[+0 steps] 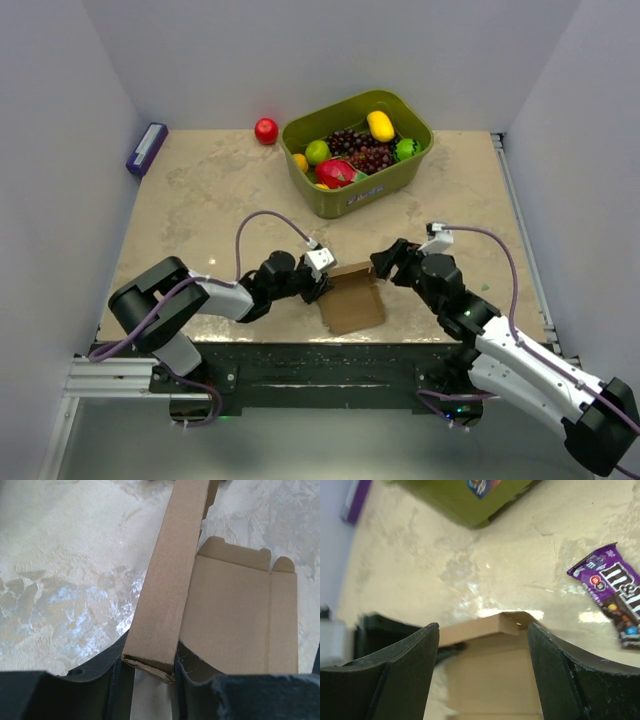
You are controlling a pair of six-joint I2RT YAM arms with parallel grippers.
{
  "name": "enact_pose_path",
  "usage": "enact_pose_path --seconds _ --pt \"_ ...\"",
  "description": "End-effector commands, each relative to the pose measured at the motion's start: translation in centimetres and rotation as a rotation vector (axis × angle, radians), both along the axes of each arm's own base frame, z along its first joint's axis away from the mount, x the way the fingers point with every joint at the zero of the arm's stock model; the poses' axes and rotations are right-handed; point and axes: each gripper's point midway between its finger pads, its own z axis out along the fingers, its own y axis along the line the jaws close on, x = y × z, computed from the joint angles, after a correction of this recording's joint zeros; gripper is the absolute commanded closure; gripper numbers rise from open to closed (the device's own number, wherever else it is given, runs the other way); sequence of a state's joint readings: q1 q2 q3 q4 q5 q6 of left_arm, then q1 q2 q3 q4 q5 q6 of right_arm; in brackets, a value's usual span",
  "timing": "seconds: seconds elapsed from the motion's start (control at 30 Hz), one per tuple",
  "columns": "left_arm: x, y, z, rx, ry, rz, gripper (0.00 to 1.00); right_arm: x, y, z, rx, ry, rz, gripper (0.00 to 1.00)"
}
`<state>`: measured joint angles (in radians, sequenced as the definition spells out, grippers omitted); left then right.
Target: Fold the paper box
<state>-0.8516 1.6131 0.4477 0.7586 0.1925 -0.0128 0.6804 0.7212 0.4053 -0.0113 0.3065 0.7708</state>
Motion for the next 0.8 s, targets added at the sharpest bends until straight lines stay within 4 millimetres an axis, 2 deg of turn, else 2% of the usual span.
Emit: enact_pose_path --seconds 0.0,0.03,0.13,0.23,0.27,0.3,0.37,0.4,0.43,0.47,0.53,0.6,0.63,0.73,0.77 --pt "-2.1 0.1 0.2 -0.014 0.097 -0.159 1.00 -1.1 2.2 0.0 -0.226 -0.098 0.292 0.25" --pt "-2.4 -0.1 0.4 -0.018 0.108 -0.179 1.00 -1.0 2.7 0.4 -0.235 -0.115 0.321 0.27" --pt "-2.3 0.3 0.1 0.006 0.121 -0.158 1.00 -0.6 3.5 -0.5 -0.232 -0.032 0.329 0.30" --pt "-2.2 0.7 0.0 0.007 0.104 -0.135 1.00 -1.4 4.7 -2.1 -0.089 0.096 0.302 0.32" --pt "-2.2 0.8 -0.3 0.014 0.109 -0.134 1.00 -1.3 5.7 -1.1 0.043 0.106 0.270 0.32" --pt "-2.1 0.8 -0.4 0.024 0.111 -0.135 1.00 -2.3 6.4 -1.9 0.094 0.135 0.293 0.32" --pt "-2.1 0.9 -0.8 0.046 0.110 -0.145 1.00 -2.6 7.5 -0.7 0.195 0.121 0.284 0.32" --pt "-2.1 0.9 -1.0 0.056 0.114 -0.147 1.00 -3.2 8.1 -0.5 0.186 0.106 0.302 0.32" --pt "-2.1 1.0 -1.1 0.063 0.108 -0.154 1.00 -2.8 8.0 0.4 0.164 0.062 0.288 0.32" --pt "-2.2 0.9 -1.0 0.060 0.107 -0.163 1.00 -2.8 7.6 0.0 0.083 0.038 0.297 0.31" --pt "-2.4 0.8 -1.0 0.067 0.111 -0.182 1.00 -2.3 7.3 1.0 0.009 -0.020 0.310 0.30" --pt "-2.4 0.9 -0.9 0.067 0.109 -0.178 1.00 -2.3 6.4 0.5 -0.085 -0.023 0.314 0.30" --pt "-2.0 1.1 -0.8 0.065 0.103 -0.143 1.00 -2.1 6.2 1.0 -0.086 -0.018 0.297 0.30" --pt "-1.0 1.7 -0.2 0.044 0.079 -0.058 1.00 -2.6 5.2 -0.6 -0.018 0.119 0.187 0.32" --pt "-1.0 1.8 -0.2 0.039 0.075 -0.048 1.00 -2.9 5.4 -1.0 0.071 0.180 0.143 0.32"
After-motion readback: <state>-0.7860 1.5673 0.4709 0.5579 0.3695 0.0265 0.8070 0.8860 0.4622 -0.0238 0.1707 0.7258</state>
